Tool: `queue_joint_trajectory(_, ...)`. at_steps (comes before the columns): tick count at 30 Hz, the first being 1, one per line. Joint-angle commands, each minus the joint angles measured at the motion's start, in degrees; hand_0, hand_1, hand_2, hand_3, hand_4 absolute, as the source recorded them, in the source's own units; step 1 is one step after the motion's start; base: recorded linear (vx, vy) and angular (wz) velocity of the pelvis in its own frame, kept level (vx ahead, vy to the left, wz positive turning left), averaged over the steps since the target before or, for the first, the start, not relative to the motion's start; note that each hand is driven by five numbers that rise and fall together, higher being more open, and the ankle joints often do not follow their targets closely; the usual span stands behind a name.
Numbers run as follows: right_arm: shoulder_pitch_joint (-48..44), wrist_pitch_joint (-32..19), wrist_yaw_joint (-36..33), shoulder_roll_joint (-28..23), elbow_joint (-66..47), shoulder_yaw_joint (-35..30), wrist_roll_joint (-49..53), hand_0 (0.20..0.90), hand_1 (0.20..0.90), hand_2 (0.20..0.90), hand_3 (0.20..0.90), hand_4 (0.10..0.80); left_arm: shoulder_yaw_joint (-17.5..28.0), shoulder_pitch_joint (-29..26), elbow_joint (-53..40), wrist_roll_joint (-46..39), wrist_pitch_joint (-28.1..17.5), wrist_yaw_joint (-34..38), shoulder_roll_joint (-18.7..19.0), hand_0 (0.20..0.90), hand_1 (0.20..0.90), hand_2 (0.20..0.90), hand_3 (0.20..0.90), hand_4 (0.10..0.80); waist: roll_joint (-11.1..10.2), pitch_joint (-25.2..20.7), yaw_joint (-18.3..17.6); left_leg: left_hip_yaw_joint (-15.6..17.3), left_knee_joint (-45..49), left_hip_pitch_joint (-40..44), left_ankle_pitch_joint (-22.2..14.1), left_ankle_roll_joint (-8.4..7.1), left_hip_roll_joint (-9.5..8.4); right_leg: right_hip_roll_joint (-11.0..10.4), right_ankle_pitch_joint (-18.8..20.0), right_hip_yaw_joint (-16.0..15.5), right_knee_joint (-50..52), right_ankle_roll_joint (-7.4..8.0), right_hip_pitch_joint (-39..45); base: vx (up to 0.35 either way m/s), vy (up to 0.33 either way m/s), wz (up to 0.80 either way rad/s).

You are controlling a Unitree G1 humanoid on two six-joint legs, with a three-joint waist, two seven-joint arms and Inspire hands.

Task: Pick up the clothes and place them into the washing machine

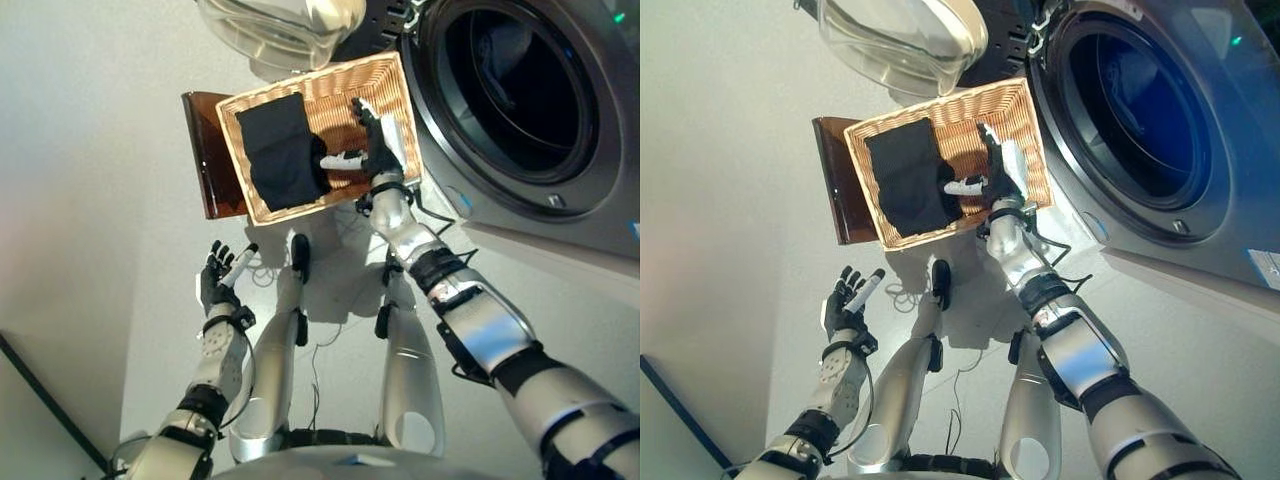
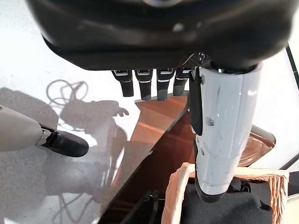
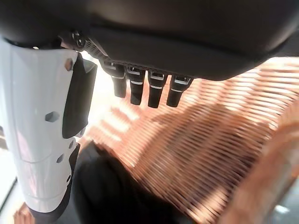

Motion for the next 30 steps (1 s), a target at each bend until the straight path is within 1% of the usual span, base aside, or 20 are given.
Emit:
queue_joint_trajectory(1,-4.9,-3.7,0.1,3.2,-0.4,0.6,0.8,0.9,0.9,0.9,0.9,0.8,2.0,1.0,-1.0,1.3,-3.9,2.3,4.2,0.9,0.9,0.9,0.9,0.8,0.0,-1.8,2.4,2.2,1.6,-4.7,-0.3,-4.27,0.77,0.0,-8.6,5.4,7.8,-0.77,-1.6,0.0,0.0,0.0)
queue_joint_trajectory(9,-7.0,-4.2,0.6,6.0,5.5,-0.2,6.3,0.9,0.9,0.9,0.9,0.8,3.9,-1.2,0.5,0.5,-4.7,3.9,6.4,0.9,0.9,0.9,0.9,0.8,0.3,-1.8,4.0,1.4,0.6,-5.6,0.4,-4.41,0.75,-0.1,-8.5,4.7,8.0,-0.65,-2.6,-0.002,0.003,0.02)
queue_joint_trajectory(18,-8.0,-4.6,1.0,8.1,8.0,-0.4,9.3,0.9,0.9,0.9,0.9,0.8,4.8,-1.9,0.6,0.2,-5.3,5.3,7.8,0.9,0.9,0.9,0.9,0.8,0.2,-1.8,5.3,0.4,0.2,-7.6,0.9,-4.41,0.72,-0.2,-8.6,3.9,8.2,-0.61,-4.3,-0.007,0.012,0.07)
queue_joint_trajectory(26,-9.3,-4.6,1.4,9.2,10.0,-1.0,11.8,0.9,0.9,0.9,0.9,0.8,4.5,-2.0,-1.2,0.1,-5.6,5.6,8.6,0.9,0.9,0.9,0.9,0.8,0.6,-1.8,6.8,-1.2,0.7,-10.4,1.2,-4.43,0.49,-0.6,-9.4,3.0,9.8,-0.58,-6.5,-0.003,0.007,0.05)
queue_joint_trajectory(30,-9.9,-4.6,1.4,9.0,10.9,-1.1,12.8,0.9,0.9,0.9,0.9,0.8,4.1,-1.9,-2.5,0.2,-5.7,5.7,9.0,0.9,0.9,0.9,0.9,0.8,1.0,-1.8,7.4,-2.3,0.9,-12.1,1.4,-4.42,-0.1,-1.3,-10.4,2.3,11.0,-0.59,-7.4,-0.001,0.001,0.08)
